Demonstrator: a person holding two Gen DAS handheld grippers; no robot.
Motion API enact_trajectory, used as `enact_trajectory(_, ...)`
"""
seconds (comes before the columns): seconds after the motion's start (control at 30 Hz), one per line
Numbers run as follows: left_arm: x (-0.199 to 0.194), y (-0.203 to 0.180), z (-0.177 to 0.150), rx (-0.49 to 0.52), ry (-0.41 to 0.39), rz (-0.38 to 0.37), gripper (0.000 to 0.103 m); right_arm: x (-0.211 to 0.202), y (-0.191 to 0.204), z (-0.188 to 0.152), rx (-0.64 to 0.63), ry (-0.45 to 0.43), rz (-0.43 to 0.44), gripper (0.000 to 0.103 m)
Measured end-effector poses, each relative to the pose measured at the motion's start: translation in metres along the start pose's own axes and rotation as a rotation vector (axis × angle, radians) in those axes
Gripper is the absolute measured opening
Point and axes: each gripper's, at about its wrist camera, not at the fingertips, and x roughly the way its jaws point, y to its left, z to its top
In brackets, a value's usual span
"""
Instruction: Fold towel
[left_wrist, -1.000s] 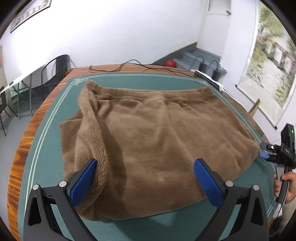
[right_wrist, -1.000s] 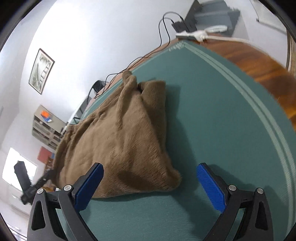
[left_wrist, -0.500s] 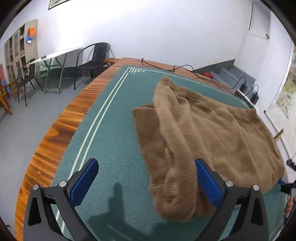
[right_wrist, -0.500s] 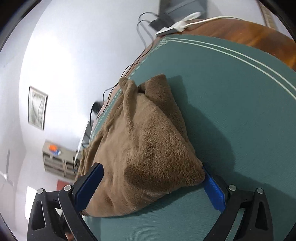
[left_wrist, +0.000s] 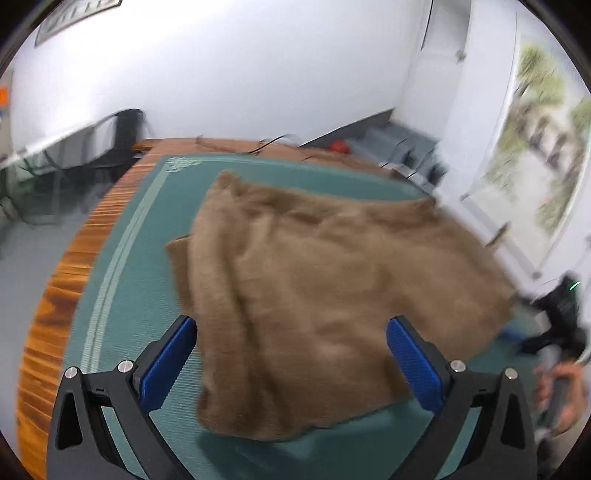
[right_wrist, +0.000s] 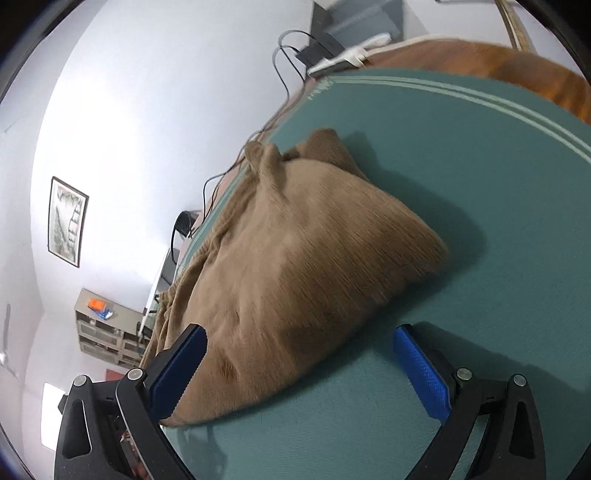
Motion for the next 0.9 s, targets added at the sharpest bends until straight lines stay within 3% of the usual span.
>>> enact_trajectory(0.07, 0.020, 0.019, -0.001, -0.045, 0.055, 0.081, 0.103, 0.008, -0.001, 0.008, 0.020, -0.017, 0.010, 0.103)
enact_trajectory(0.2, 0.033, 0.080, -0.011, -0.250, 0.091, 0.101, 0.103, 0.015, -0.004, 0.022, 0.066, -0.040, 0.021, 0.103)
enact_trajectory(0.4, 0.026, 0.066, -0.007, -0.146, 0.075, 0.155, 0.103, 0.021, -0.001, 0.027, 0.071, -0.051, 0.053, 0.103)
enact_trajectory(0.6, -0.005, 0.066, 0.004, -0.245, -0.014, 0.051, 0.103, 0.028, 0.000, 0.030, 0.079, -0.080, 0.053, 0.103)
enact_trajectory(0.73, -0.026, 0.035, 0.016, -0.192, -0.084, -0.031, 0.103, 0.033, 0.007, 0.029, 0.057, -0.126, 0.003, 0.103)
enact_trajectory(0.9, -0.007, -0.005, 0.023, -0.067, -0.047, -0.100, 0.103, 0.039, 0.017, 0.024, -0.018, -0.147, -0.038, 0.103)
